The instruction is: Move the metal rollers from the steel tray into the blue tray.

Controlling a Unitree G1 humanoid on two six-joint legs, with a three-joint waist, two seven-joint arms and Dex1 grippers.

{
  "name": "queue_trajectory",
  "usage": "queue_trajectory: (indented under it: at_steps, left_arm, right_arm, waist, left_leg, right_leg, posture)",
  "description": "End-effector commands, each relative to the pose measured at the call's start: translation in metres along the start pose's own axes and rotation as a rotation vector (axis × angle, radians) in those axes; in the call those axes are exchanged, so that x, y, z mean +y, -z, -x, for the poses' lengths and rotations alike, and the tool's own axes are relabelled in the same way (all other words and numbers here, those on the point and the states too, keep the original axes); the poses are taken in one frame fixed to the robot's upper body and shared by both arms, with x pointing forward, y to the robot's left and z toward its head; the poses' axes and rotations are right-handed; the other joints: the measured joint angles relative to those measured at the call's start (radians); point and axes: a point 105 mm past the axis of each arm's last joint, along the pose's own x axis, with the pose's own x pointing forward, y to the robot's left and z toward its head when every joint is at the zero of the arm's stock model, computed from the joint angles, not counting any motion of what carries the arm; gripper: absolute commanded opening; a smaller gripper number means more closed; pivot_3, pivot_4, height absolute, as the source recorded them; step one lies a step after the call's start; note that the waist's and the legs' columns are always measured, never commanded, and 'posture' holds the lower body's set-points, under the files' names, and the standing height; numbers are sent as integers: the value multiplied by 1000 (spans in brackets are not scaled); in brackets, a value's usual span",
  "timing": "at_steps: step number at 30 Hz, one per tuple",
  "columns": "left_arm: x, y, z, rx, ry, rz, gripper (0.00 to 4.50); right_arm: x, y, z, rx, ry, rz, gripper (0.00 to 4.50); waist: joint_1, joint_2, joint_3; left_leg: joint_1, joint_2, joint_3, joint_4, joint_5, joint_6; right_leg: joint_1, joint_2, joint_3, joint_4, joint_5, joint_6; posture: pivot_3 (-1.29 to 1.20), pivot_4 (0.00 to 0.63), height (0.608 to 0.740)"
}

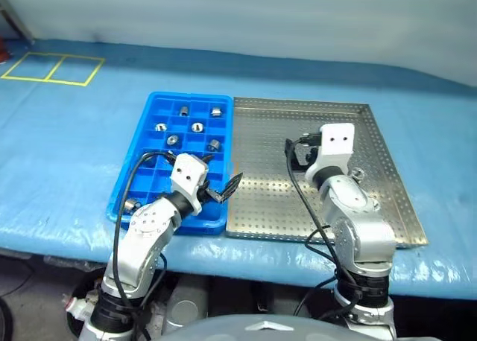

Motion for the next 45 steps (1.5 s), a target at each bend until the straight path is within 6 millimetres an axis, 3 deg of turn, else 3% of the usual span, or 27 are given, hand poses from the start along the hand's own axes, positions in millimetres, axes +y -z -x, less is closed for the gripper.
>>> queue_trajectory:
  at_steps: [1,9,16,23,38,41,45]
  left_arm:
    - [-8,-9,-5,-41,46,-1,4500]
    - [-12,-8,-10,-37,82,4,4500]
    - [-13,-7,-12,-35,86,1,4500]
    - [-12,-7,-10,-37,69,0,4500]
    - [-17,-3,-6,-14,109,-3,4500]
    - [-22,0,-3,13,156,-13,4500]
    - [-32,6,2,56,246,-28,4500]
  right_arm:
    - [-16,-7,6,-23,127,-16,4480]
    - [-44,8,-16,39,394,-16,4480]
    - [-60,15,-40,68,573,-53,4480]
    - [-74,28,-49,120,686,-125,4480]
    - [-67,61,-59,237,632,-260,4480]
    - [-68,62,-59,236,633,-259,3889]
    - [-68,61,-60,228,623,-255,2550]
  waist:
    - [-21,0,0]
    - [-69,0,0]
    - [-71,0,0]
    - [-68,1,0]
    - [-64,1,1]
    - [-65,1,1]
    - [-65,1,1]
  left_leg:
    - [1,0,0,0,0,0]
    - [13,1,0,1,0,1]
    - [12,-1,-1,0,1,1]
    - [12,-1,-1,-2,1,1]
    - [13,-1,-2,-2,1,2]
    - [13,-1,-2,-2,1,2]
    - [13,-1,-2,-2,1,2]
  right_leg:
    - [0,0,1,0,0,0]
    - [11,0,2,0,0,0]
    - [11,0,3,0,1,1]
    - [11,0,4,0,1,1]
    - [11,0,4,0,1,1]
    - [11,0,4,0,1,1]
    - [11,0,4,0,1,1]
  posture:
    - [116,150,740]
    - [77,150,740]
    - [104,150,740]
    - [140,150,740]
    - [171,150,740]
    - [171,150,740]
    - [168,150,740]
